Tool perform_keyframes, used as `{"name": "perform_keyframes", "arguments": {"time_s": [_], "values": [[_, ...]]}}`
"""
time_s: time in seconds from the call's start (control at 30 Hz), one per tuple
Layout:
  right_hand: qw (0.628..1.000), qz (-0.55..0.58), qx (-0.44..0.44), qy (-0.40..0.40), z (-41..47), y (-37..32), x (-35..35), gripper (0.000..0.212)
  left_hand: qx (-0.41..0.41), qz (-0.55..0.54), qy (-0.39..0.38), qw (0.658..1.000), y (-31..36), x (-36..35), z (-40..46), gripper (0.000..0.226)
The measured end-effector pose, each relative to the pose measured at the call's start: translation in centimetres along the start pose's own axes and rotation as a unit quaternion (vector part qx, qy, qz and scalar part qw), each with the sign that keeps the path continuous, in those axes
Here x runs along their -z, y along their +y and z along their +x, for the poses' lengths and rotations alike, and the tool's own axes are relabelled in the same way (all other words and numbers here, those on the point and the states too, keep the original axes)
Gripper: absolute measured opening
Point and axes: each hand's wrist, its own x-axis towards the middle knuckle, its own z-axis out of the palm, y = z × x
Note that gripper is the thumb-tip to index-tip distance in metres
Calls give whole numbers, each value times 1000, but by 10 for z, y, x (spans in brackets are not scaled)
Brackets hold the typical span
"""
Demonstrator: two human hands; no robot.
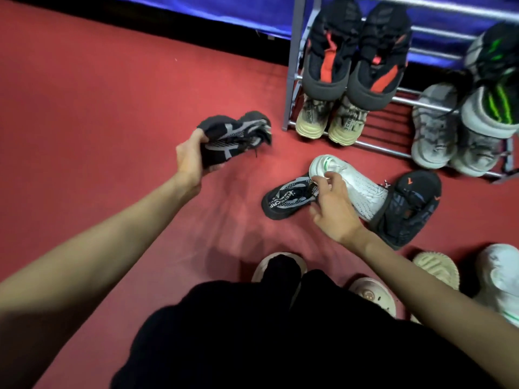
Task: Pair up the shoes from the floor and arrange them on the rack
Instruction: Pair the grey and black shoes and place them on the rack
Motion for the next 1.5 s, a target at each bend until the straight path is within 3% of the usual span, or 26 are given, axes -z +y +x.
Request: {"name": "perform_keyframes", "arguments": {"time_s": [0.1, 0.27, 0.43, 0.63, 0.77, 0.93, 1.03, 1.1, 1.17, 1.27, 1.33, 1.4, 1.5], "values": [[998, 21, 12, 56, -5, -6, 19, 57, -3, -23, -119, 993, 20, 6, -24, 45], [994, 17, 6, 109, -23, -6, 48, 71, 30, 14, -189, 981, 30, -6, -59, 44], [994, -1, -16, 106, -39, 21, 59, 88, 50, 91, -252, 962, 26, -31, -74, 46], [999, 3, -25, 48, -53, 47, 62, 117, 78, 182, -364, 910, 20, -63, -75, 55], [999, -22, -45, 18, -56, 60, 54, 108, 104, 191, -391, 894, 8, -81, -75, 53], [993, 21, -105, 52, -65, 74, 42, 93, 147, 188, -392, 889, -22, -89, -61, 60], [976, 62, -175, 115, -71, 85, 31, 90, 164, 168, -327, 916, -43, -90, -48, 54], [960, 84, -222, 148, -73, 94, 25, 89, 116, 266, -249, 924, -62, -88, -36, 32], [947, 102, -254, 169, -73, 105, 19, 87, 33, 416, -180, 891, -83, -85, -20, 11], [936, 126, -271, 185, -76, 115, 12, 85, -11, 570, -145, 809, -105, -86, -7, 47], [934, 135, -271, 189, -77, 118, 6, 85, 5, 614, -147, 776, -117, -93, -6, 72], [931, 148, -275, 189, -77, 119, 1, 84, 37, 631, -159, 759, -126, -102, -1, 86], [924, 164, -289, 188, -73, 121, -4, 82, 75, 624, -163, 761, -137, -104, 24, 112]]}}
